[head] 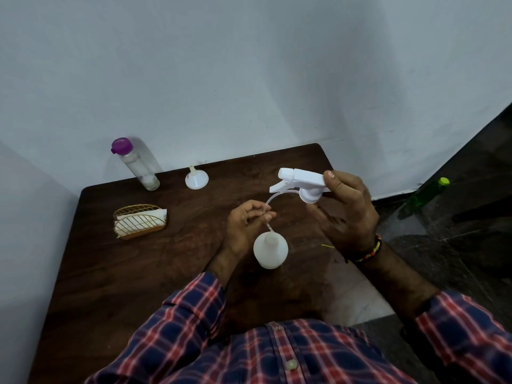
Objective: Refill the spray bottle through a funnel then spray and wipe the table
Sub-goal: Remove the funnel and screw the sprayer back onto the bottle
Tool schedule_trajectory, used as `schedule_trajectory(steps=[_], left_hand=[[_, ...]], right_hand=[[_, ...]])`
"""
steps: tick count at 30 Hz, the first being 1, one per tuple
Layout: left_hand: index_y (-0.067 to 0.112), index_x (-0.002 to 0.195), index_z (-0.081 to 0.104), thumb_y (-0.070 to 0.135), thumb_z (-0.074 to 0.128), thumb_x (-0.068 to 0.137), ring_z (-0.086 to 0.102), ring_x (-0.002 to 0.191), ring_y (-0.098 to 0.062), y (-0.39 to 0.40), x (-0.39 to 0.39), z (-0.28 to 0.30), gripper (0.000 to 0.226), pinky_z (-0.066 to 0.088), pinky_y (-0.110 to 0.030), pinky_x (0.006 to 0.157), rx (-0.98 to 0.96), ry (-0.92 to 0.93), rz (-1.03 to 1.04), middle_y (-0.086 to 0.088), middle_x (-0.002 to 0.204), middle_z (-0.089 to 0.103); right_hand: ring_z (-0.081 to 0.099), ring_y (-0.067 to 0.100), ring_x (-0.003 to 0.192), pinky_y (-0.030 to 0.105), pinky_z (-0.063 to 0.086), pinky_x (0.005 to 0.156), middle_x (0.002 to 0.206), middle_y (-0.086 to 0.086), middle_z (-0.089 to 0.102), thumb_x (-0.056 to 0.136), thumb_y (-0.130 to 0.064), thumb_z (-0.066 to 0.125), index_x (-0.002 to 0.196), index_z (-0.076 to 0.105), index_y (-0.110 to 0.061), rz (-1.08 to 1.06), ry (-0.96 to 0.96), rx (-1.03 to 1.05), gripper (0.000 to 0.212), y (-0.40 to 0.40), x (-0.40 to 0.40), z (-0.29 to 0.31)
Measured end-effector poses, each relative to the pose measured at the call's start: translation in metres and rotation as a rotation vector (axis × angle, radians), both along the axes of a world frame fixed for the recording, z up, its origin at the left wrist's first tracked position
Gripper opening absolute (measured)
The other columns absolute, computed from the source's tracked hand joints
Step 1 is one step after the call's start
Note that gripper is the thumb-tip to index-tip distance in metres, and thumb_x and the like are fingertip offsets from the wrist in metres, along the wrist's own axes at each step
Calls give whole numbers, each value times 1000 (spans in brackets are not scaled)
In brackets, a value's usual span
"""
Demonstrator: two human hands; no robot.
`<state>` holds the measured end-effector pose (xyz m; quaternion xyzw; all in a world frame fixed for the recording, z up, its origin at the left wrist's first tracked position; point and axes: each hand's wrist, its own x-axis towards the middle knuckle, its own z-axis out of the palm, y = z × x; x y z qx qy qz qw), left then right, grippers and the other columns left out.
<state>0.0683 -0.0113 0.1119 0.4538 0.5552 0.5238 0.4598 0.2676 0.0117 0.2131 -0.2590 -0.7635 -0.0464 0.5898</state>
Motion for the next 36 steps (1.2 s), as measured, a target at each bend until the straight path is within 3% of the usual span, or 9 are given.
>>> schedule_trajectory(steps=[9,15,19,22,25,27,29,32,36], left_hand=[[21,97,67,0,72,86,72,98,-15,-11,7,-22,24,57,-42,92,-43,160,3,-5,101,75],[19,119,67,13,76,85,68,106,-10,-14,1,-29,36,55,-41,96,-78,181,-56,2,115,72],[33,129,61,22,86,74,61,118,-7,-22,-5,-33,62,51,-34,101,-147,193,-132,9,125,67],[29,131,61,17,86,73,62,115,-6,-26,2,-33,64,53,-28,96,-83,275,-71,10,125,67],[22,128,65,18,85,76,63,111,-8,-27,10,-35,56,54,-27,93,-10,380,-21,6,125,68],[19,123,68,21,83,78,63,112,-9,-26,12,-39,48,54,-33,94,24,462,-44,5,123,69],[16,127,66,22,81,80,61,117,-10,-26,13,-41,50,53,-32,97,17,500,-68,2,128,67],[16,137,58,22,81,80,57,121,-7,-26,11,-42,62,52,-23,97,20,458,-65,4,135,61],[24,131,64,21,81,78,59,122,-8,-29,12,-46,55,53,-34,97,-14,312,-41,11,130,65]], right_hand=[[60,24,103,13,43,102,115,15,55,81,-6,79,121,50,2,32,-56,-59,50,-8,-2,-17],[62,24,104,15,49,97,110,22,64,77,-3,80,121,51,3,56,-46,-161,53,-12,-1,-25],[58,7,114,17,49,95,117,10,57,76,-1,81,122,52,2,104,1,-219,55,-11,-3,-15],[49,-4,123,15,46,98,122,6,54,79,-6,77,125,51,0,170,-24,-278,53,-12,-6,-5],[53,-8,108,9,46,88,118,4,57,79,-7,77,127,52,1,239,-65,-402,55,-15,-9,3],[52,-11,92,6,45,77,110,4,56,75,2,79,127,53,5,254,-88,-474,59,-16,-10,3],[52,-11,87,4,45,74,107,5,55,73,7,80,127,53,8,258,-101,-498,60,-16,-13,0],[58,1,90,8,50,78,111,11,58,76,6,78,129,53,4,252,-74,-454,59,-9,-23,-9],[63,9,89,16,55,76,111,16,62,75,6,78,128,53,0,202,45,-478,59,-7,-40,-34]])
